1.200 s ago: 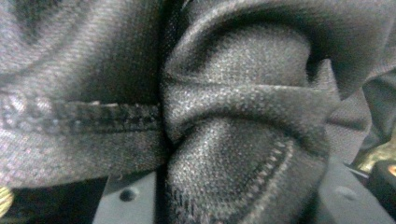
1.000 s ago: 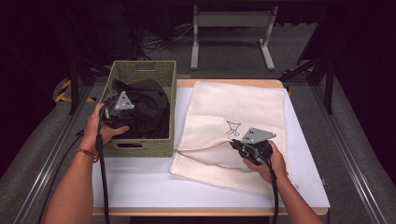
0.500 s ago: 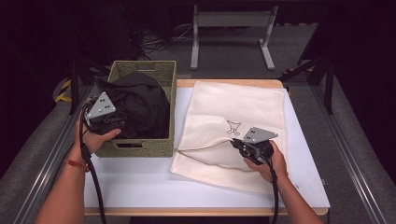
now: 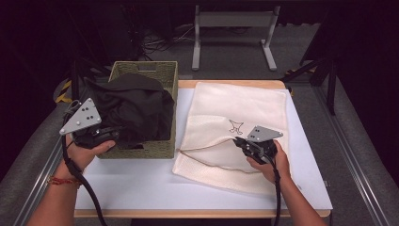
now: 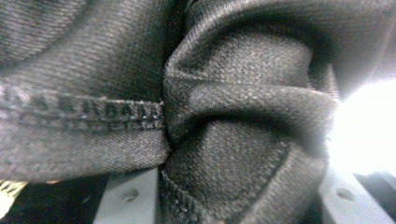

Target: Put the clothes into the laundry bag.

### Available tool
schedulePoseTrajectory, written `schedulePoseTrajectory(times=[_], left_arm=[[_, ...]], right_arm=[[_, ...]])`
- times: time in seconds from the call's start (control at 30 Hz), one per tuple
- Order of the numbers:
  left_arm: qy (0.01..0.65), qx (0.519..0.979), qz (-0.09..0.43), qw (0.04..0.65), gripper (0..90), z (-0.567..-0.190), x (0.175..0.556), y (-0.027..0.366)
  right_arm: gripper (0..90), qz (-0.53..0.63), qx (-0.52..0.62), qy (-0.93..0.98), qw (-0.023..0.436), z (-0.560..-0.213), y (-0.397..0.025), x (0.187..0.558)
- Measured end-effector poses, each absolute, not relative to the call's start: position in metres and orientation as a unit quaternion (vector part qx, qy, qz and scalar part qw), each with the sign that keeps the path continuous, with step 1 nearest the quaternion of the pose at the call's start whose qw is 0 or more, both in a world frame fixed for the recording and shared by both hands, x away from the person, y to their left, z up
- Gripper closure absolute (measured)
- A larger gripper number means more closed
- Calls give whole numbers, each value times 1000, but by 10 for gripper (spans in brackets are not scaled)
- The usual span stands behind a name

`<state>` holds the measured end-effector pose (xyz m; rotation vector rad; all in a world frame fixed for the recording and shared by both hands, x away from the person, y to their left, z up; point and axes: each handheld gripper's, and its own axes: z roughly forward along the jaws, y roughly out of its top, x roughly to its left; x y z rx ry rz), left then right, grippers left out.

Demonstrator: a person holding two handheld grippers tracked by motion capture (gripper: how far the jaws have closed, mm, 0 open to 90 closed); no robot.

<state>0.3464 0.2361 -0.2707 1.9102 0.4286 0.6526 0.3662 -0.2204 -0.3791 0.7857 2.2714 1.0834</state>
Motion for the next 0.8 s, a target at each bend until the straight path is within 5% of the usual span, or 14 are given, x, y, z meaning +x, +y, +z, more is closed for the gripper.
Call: schedulePoseTrajectory(times=[0.8], left_arm=[[82,859,151,482,633,-303,302,131]], right_arm=[[874,411,306,822,248,-372,-224,372]])
